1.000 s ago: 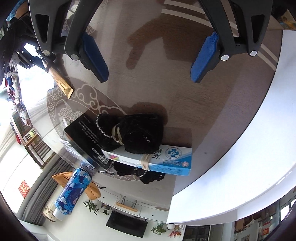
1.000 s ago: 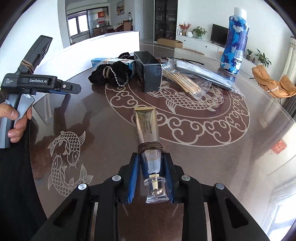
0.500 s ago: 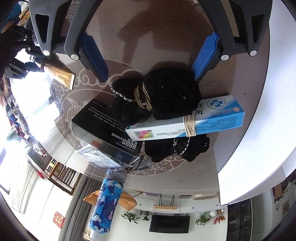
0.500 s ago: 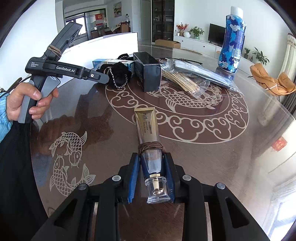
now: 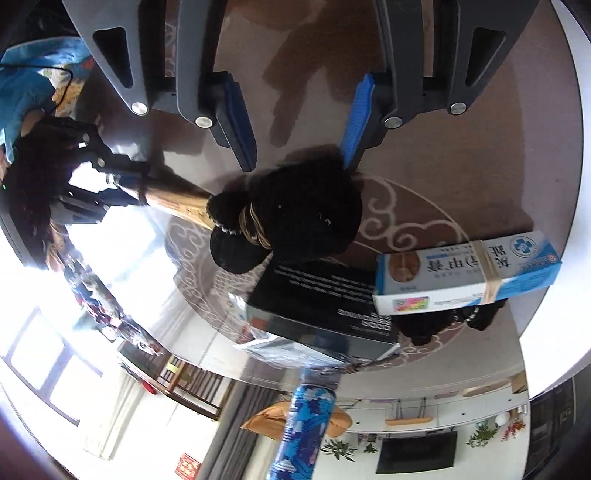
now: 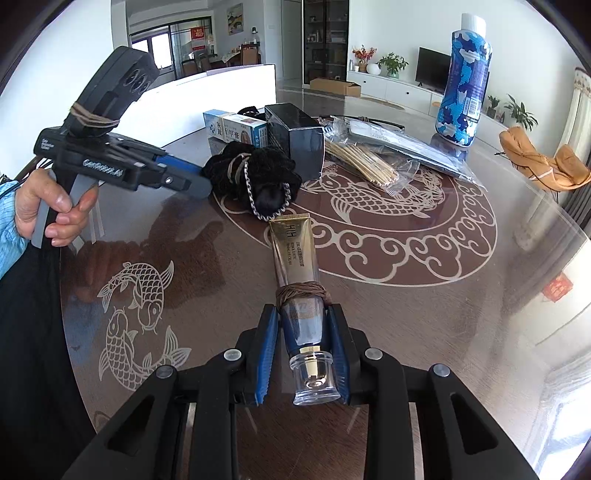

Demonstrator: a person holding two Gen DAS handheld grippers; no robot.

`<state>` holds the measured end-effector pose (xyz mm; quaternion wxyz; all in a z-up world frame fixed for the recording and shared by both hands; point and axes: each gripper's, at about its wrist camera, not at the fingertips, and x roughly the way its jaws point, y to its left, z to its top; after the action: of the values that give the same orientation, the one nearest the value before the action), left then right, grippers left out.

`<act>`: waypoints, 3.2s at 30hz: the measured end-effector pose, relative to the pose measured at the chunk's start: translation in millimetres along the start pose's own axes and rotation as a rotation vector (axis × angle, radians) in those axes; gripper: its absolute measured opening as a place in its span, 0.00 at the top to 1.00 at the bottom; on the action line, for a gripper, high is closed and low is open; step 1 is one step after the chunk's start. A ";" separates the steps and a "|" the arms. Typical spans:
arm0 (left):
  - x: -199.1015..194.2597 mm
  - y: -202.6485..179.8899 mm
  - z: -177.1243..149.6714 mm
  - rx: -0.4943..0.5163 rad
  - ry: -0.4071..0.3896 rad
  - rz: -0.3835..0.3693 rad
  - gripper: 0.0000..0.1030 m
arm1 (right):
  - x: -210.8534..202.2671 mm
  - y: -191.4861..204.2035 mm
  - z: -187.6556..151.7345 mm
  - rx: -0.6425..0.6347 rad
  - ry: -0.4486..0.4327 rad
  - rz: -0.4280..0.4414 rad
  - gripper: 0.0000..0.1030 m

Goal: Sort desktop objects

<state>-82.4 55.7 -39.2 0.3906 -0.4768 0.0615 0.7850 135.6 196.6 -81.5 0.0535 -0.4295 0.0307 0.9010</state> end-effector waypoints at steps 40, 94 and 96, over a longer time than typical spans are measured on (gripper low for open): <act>12.7 -34.0 15.0 0.068 0.003 0.256 0.64 | -0.6 0.0 0.4 0.007 0.000 -0.003 0.71; -54.8 -41.0 -13.1 0.085 -0.101 0.310 0.16 | 16.3 -18.1 16.4 -0.034 0.167 0.069 0.00; -44.6 -44.2 -5.6 0.182 -0.045 0.307 0.16 | 22.9 -14.2 20.9 -0.086 0.204 0.054 0.00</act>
<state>-38.0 58.7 5.5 0.3090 -0.4068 0.1958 0.8371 107.0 214.4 -86.3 0.0071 -0.5197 0.0089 0.8543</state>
